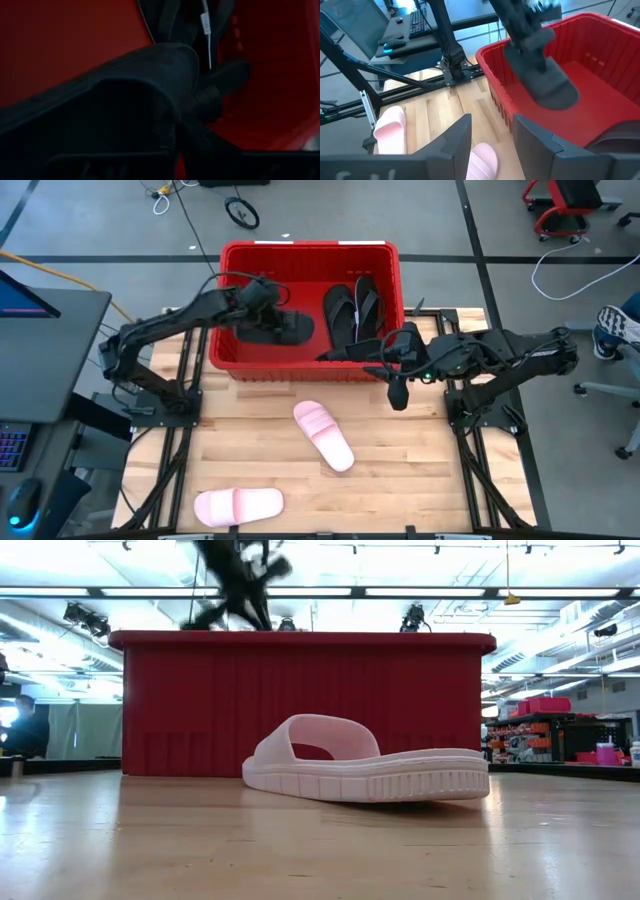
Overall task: Pick and place slides into bin
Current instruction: Put the black slide into the red bin
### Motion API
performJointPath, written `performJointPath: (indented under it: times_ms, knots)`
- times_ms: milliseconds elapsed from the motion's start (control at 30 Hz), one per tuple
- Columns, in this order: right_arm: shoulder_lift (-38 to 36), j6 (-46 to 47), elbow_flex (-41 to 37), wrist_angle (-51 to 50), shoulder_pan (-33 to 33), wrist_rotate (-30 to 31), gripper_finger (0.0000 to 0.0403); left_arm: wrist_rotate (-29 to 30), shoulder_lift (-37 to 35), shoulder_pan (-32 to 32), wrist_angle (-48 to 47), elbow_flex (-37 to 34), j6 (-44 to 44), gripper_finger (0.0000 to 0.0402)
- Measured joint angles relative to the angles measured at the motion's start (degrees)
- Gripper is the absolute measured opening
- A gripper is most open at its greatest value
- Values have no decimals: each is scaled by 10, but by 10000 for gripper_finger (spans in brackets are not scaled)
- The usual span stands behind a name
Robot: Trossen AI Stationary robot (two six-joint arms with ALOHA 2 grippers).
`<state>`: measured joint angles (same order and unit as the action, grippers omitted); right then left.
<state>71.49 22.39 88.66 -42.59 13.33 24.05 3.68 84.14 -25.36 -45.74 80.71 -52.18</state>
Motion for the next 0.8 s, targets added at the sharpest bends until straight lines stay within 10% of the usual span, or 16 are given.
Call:
performJointPath:
  times_ms: [367,800]
  knots:
    - [0,5,0,-13,0,-6,148,-78,0,-57,182,-245,-107,23]
    - [0,5,0,-13,0,-6,148,-93,-1,-86,197,-296,-10,157]
